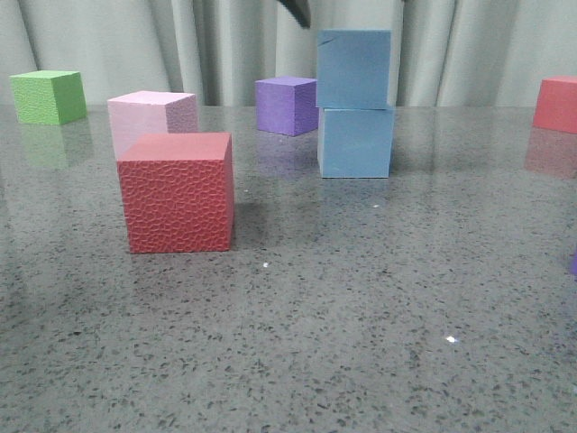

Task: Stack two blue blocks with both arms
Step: 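Open the left gripper and raise it off the stack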

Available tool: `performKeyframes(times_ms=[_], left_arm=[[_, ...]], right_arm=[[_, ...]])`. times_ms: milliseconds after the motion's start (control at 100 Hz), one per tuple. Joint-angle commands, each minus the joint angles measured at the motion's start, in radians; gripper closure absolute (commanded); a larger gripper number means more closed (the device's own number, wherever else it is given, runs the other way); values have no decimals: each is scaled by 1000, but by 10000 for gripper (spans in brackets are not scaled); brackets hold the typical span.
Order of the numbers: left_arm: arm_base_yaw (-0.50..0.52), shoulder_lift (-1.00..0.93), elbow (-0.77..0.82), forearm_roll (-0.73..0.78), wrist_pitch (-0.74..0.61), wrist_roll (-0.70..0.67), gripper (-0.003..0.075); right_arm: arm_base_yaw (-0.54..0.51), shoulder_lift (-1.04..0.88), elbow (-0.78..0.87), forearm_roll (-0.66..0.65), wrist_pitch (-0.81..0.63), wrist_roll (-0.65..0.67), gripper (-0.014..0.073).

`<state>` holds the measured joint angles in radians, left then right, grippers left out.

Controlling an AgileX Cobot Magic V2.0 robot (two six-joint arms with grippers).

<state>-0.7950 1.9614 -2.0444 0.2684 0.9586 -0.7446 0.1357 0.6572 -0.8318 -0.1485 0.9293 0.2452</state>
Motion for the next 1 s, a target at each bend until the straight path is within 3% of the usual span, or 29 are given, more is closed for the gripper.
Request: performKeyframes(times_ms=[0,150,520,780,990], left_arm=[[-8,-89,-44,12,-47,42,141],[-8,-123,-55,48,-1,76,144],[-8,-205,-55,305,190,137,144],[33,-303,-55,300,177,219,155],[136,-382,-48,216,179,310,155]], right_arm=[[-4,0,-23,-12,-65,-8,36],[-4,0,-23,-12,-65,-8,36],[-4,0,-23,-13,-61,-8,36],[-4,0,-23,-13,-61,-8,36],[-4,0,-23,-13,-60,-8,36]])
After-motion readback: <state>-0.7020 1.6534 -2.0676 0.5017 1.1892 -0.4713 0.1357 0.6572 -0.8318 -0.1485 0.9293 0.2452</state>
